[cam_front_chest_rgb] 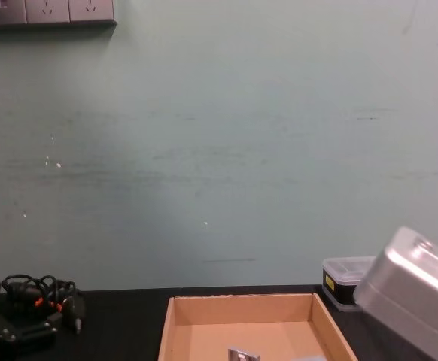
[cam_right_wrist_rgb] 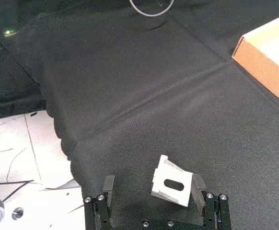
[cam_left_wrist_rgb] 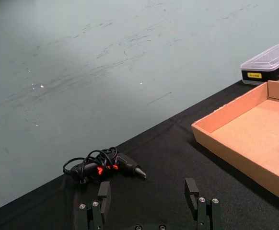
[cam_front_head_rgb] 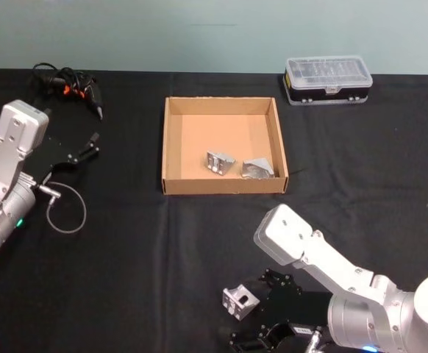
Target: Use one hand to pick up the angle iron from the table and place it into the box.
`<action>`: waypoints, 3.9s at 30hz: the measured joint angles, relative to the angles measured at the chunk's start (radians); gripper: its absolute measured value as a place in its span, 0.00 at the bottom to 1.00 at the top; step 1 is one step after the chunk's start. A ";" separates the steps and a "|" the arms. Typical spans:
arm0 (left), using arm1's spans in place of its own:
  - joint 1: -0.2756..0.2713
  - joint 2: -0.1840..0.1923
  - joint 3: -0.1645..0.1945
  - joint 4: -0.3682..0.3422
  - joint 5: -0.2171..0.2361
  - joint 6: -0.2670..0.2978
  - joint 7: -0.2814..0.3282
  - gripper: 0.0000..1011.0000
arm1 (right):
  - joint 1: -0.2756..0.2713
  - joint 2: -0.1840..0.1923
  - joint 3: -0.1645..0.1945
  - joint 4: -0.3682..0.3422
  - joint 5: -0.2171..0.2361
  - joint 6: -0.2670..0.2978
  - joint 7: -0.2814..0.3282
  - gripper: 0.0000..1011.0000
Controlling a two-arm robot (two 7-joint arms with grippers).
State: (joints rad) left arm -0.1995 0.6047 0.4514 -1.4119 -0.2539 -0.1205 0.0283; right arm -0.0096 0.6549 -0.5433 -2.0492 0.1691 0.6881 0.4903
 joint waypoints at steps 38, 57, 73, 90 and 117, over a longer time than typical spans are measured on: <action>0.000 0.000 0.000 0.000 0.000 0.000 0.000 1.00 | -0.008 -0.037 0.012 0.023 -0.035 -0.014 0.029 0.50; 0.000 0.000 0.000 0.000 0.000 0.000 0.000 1.00 | -0.008 -0.033 0.005 0.027 -0.039 -0.024 0.038 0.08; 0.000 0.000 0.000 0.000 0.000 0.000 0.000 1.00 | -0.052 -0.021 0.104 -0.041 0.005 -0.059 0.006 0.08; 0.000 0.000 0.000 0.000 0.000 0.000 0.000 1.00 | -0.099 0.005 0.294 -0.118 0.132 -0.130 -0.056 0.08; 0.000 0.000 0.000 0.000 0.000 0.000 0.000 1.00 | -0.004 -0.005 0.267 -0.059 0.159 -0.169 -0.128 0.08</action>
State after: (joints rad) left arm -0.1995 0.6047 0.4514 -1.4120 -0.2539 -0.1205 0.0283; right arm -0.0138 0.6495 -0.2763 -2.1077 0.3285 0.5189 0.3625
